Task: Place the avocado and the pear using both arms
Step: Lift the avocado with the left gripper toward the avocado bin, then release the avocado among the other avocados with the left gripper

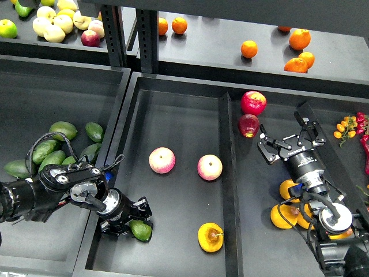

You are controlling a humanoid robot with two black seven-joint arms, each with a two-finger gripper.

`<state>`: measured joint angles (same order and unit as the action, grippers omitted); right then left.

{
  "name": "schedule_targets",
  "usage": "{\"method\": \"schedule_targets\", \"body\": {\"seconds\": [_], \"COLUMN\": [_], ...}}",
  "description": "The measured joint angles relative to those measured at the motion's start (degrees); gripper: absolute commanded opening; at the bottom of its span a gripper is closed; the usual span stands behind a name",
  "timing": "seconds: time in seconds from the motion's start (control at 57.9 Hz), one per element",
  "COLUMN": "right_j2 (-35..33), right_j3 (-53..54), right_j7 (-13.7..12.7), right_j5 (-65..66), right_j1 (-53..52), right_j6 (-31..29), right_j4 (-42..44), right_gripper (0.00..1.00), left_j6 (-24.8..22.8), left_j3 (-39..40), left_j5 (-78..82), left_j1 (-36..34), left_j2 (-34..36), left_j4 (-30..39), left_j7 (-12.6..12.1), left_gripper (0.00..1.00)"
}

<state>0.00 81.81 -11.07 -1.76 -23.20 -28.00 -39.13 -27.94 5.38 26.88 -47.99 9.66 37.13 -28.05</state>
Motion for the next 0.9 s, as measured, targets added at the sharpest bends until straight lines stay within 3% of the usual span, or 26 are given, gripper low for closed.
{"method": "schedule_targets", "body": {"seconds": [0.242, 0.397, 0.656, 0.898], "right_j2": [0.0, 0.0, 0.0, 0.0], "right_j3": [0.0, 0.0, -0.1, -0.1], "right_j7": [0.0, 0.0, 0.0, 0.0], "right_j5": [0.0, 0.0, 0.0, 0.0], "right_j1": [0.0, 0.0, -0.1, -0.2], "right_j6": [0.0, 0.0, 0.0, 0.0], "right_j4": [-0.1, -0.1, -0.1, -0.4], "right_gripper": [0.99, 0.99, 0.99, 0.99], "left_j6": [0.0, -0.1, -0.1, -0.1], "left_j3": [2.5, 2.6, 1.2, 1.0], "left_j5": [-3.2, -5.9, -6.1, -6.1], "left_j1": [-5.8, -8.2, -6.2, -2.9], "left_j2": [6.8, 16.0, 24.2, 24.6], "left_j4": [1.0, 2.5, 2.2, 0.5], "left_j7": [0.0, 0.0, 0.1, 0.1], "left_gripper": [0.39, 0.4, 0.43, 0.51]}}
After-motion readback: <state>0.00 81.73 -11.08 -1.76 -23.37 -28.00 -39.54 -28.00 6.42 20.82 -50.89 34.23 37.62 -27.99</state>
